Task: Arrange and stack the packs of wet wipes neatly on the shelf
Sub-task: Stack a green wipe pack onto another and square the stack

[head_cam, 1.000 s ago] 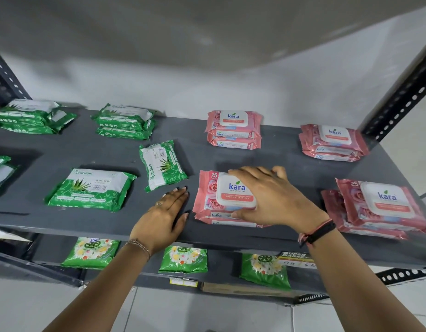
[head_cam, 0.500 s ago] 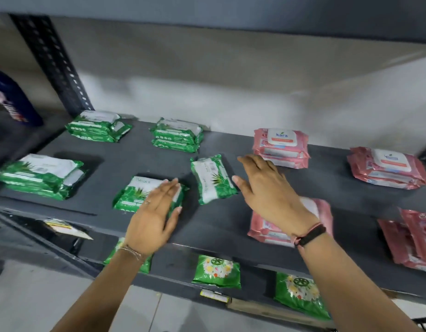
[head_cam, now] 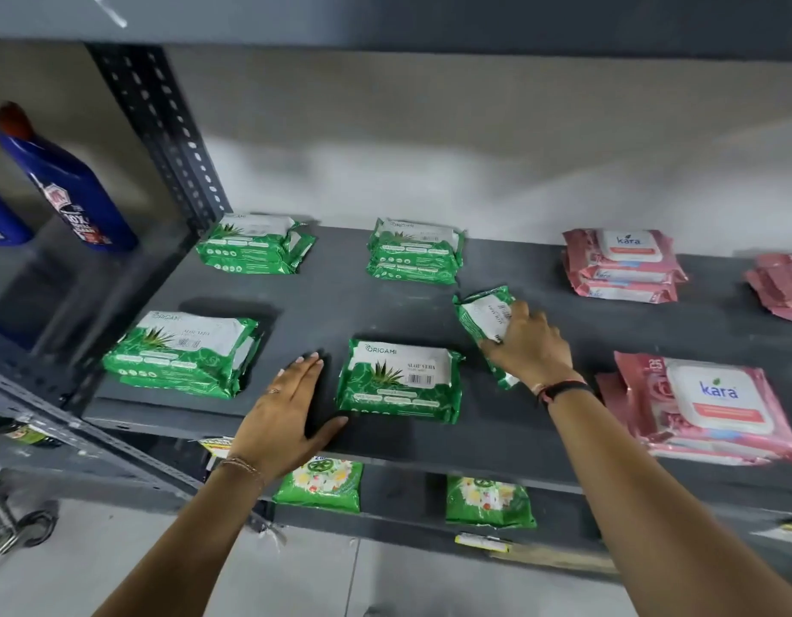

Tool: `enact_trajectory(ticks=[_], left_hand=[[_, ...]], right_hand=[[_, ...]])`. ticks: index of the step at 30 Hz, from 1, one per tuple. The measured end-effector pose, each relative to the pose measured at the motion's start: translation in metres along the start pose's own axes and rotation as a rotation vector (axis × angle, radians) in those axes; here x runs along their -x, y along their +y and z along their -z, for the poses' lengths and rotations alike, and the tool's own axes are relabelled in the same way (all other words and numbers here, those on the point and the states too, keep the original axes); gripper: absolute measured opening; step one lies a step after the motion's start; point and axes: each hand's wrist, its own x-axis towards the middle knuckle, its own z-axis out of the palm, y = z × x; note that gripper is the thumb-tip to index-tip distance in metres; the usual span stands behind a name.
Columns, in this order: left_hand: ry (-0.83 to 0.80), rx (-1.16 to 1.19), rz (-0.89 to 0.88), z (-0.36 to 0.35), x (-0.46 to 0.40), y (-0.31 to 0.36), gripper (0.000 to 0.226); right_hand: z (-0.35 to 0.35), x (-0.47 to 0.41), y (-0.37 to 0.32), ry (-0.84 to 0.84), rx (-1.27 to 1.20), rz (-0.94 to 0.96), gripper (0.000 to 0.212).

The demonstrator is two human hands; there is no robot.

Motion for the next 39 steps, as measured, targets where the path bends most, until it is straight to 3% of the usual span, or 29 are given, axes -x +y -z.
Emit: enact_trajectory(ticks=[5,9,12,15,23,27,34,37,39], left_hand=[[0.0,0.038,-0.032,-0.007,0.0,-0.001,0.097],[-0.002,0.049,-0.041,-0.007,0.001,-0.002,0.091],[-0.004,0.044,-0.062,-0.009,0.003,-0.004,0.089],[-0.015,0.048,-0.058,-0.009,0.003,-0.005,0.087],[-0.023,0.048,-0.062,-0.012,0.003,-0.008,0.087],[-0.012,0.062,-0.063,-0.01,0.004,-0.007,0.087],[-0.017,0.068,-0.058,-0.01,0.004,-0.006,0.085],[-0.017,0.069,-0.06,-0.01,0.003,-0.006,0.085],[-0.015,0.071,-0.054,-0.011,0.003,-0.007,0.085]], right_hand=[[0.007,0.006,-0.002,0.055,-0.075,0.038,0.062],[0.019,0.024,-0.02,0.05,-0.101,0.343,0.066],[0.021,0.037,-0.042,-0.061,-0.026,0.583,0.066],[0.012,0.042,-0.057,-0.175,0.037,0.69,0.066],[-0.003,0.04,-0.056,-0.352,0.173,0.715,0.076],[0.002,0.045,-0.059,-0.351,0.203,0.768,0.056],[0.008,0.053,-0.064,-0.306,0.263,0.678,0.047],[0.012,0.055,-0.064,-0.203,0.36,0.701,0.039],[0.017,0.055,-0.064,-0.119,0.423,0.745,0.056]])
